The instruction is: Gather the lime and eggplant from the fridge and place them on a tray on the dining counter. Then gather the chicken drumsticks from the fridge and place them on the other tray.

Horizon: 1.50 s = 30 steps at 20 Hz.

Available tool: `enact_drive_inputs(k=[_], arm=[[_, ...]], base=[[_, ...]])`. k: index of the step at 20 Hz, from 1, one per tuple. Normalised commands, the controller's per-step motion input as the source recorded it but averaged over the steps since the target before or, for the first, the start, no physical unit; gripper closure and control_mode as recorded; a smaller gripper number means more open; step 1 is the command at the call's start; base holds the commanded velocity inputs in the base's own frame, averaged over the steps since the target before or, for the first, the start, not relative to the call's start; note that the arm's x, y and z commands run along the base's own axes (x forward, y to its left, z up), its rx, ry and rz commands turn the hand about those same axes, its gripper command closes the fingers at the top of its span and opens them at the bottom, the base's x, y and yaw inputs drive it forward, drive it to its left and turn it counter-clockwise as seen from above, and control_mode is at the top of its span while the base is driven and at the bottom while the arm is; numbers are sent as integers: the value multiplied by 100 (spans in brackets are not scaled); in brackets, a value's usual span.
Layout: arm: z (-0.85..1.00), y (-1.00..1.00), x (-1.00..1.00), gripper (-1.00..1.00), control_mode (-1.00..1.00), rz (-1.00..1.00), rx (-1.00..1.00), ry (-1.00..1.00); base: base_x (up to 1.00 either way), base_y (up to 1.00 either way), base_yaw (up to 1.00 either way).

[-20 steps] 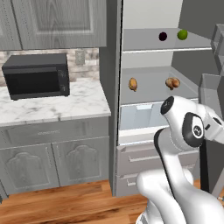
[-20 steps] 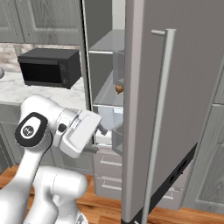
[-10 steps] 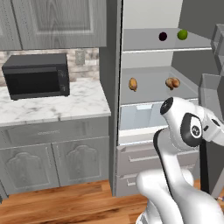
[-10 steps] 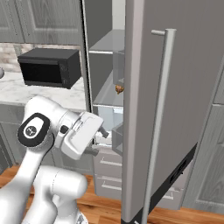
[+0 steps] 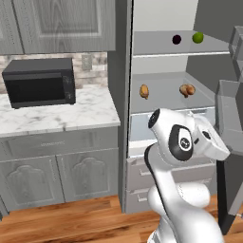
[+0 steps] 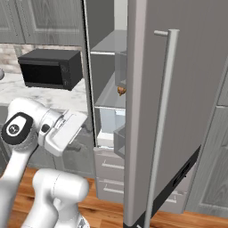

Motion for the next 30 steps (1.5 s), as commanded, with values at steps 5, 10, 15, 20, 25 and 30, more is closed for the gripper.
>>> enact_drive_inputs(k=[5,10,15,20,25,30], arm=[[0,15,65,-100,-100,0,0,-3],[-5,0,50,-100,-100,0,0,0],[-12,0,38,-100,-100,0,0,0],[-20,-31,16,-100,-100,0,0,0],[-27,-57,0,-100,-100,-2,0,0],[-30,-25,0,-100,-100,-3,0,0]], base=[[0,0,0],[0,0,0],[0,0,0],[0,0,0],[0,0,0],[0,0,0]])
